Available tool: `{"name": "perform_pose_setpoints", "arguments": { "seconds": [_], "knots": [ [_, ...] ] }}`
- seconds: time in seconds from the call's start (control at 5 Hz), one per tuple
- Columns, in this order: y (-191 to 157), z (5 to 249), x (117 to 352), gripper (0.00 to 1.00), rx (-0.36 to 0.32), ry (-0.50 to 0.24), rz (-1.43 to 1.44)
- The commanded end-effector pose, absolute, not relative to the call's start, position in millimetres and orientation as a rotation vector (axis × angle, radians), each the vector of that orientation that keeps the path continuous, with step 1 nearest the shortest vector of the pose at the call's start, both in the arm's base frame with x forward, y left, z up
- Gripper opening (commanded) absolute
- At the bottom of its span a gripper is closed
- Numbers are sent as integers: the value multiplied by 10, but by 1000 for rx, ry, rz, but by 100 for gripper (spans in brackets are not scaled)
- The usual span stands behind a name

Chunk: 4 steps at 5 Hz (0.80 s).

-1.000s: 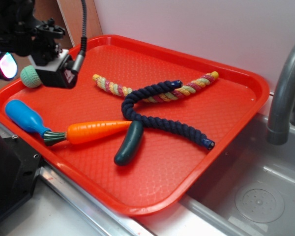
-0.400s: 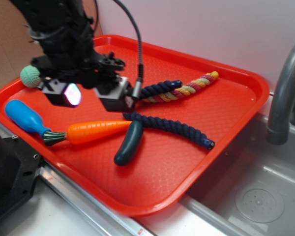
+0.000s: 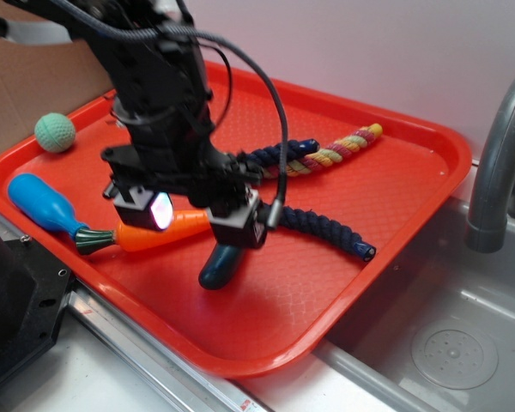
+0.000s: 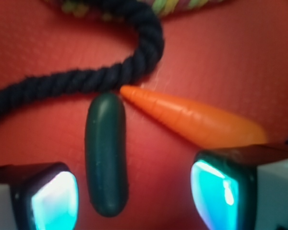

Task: Grab the plastic pickle.

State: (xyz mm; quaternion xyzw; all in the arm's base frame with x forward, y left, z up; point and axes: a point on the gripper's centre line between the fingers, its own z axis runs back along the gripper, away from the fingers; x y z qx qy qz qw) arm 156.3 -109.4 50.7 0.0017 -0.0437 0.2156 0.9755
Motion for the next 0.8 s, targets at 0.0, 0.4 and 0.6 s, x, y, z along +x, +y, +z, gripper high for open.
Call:
{"name": "perform_pose_setpoints", "arguments": {
  "seconds": [0.0,0.4,0.6],
  "knots": [
    [-1323,235,1716,87,-59,-94,373],
    [-1188,564,1588,0,-63,-31,244],
    [-853,1066,1552,0,8,18,100]
  ]
}}
